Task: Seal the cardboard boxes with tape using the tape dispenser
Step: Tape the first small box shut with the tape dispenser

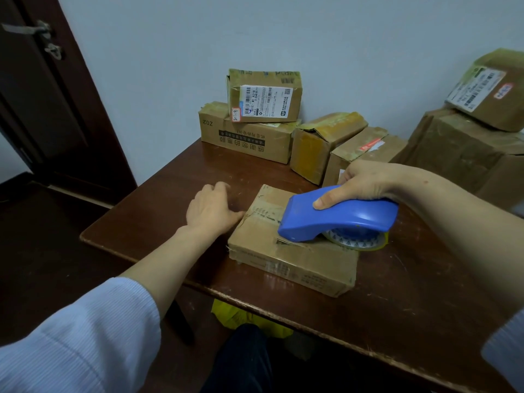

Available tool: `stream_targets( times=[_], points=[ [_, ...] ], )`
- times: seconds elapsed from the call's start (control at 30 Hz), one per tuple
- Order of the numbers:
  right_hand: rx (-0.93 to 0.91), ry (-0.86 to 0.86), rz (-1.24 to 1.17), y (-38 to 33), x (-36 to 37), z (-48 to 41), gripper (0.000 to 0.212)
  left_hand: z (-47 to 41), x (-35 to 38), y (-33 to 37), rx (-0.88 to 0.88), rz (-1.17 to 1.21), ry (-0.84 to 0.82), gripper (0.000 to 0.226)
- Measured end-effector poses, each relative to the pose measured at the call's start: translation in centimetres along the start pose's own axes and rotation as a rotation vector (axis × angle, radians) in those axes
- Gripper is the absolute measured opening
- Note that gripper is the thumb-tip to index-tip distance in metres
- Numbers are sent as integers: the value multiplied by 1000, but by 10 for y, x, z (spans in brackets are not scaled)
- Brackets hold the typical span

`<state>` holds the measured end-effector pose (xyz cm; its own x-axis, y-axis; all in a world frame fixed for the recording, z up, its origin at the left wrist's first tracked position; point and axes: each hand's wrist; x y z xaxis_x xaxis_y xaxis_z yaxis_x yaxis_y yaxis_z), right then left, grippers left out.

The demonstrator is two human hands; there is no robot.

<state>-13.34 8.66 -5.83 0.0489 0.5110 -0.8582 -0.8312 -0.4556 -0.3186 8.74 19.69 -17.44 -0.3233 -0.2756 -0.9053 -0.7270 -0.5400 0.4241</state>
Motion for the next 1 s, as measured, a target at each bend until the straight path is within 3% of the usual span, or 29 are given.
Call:
stream_targets(
  times=[0.1, 0.17, 0.23, 0.37, 0.57, 0.67, 0.73, 0.83, 0.93, 1.0],
  points=[
    [-2, 4, 1, 1, 0, 3, 55, 5, 6, 0, 68, 169, 65, 20],
    [-2, 5, -11, 4, 0, 2, 54, 8, 6, 4, 8, 407, 87, 17],
    [-2, 12, -9, 4, 2, -1, 54, 13, 5, 12, -17, 484, -12, 28],
    [-2, 0, 52, 1, 0, -1, 57, 19, 11, 24, 88, 140, -129, 41],
    [-110, 56, 233, -9, -5, 7, 71, 21, 19, 34, 61, 42, -187, 37],
    [-234, 66, 147, -8, 1, 11, 53, 21, 18, 36, 6, 9, -210, 42],
    [-253, 71, 117, -4, 4, 14, 44, 21, 16, 40, 69, -75, -161, 50],
    [-214, 26, 164, 4, 4, 19, 66, 26, 18, 52, 321, -80, -39, 54],
    [-209, -87, 309, 3, 4, 24, 96, 19, 22, 55, 367, -62, -200, 52],
    [-209, -112, 372, 0, 3, 24, 100, 16, 25, 52, 381, -78, -250, 53]
  ],
)
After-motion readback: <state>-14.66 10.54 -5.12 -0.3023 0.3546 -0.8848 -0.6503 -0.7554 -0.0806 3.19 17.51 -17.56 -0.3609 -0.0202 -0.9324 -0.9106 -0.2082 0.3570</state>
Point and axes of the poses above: each hand's wrist, its own z-axis away from the middle knuckle, its own x-axis out of the palm, y = z × x, and after that the axes turned 3 degrees about z, right-handed
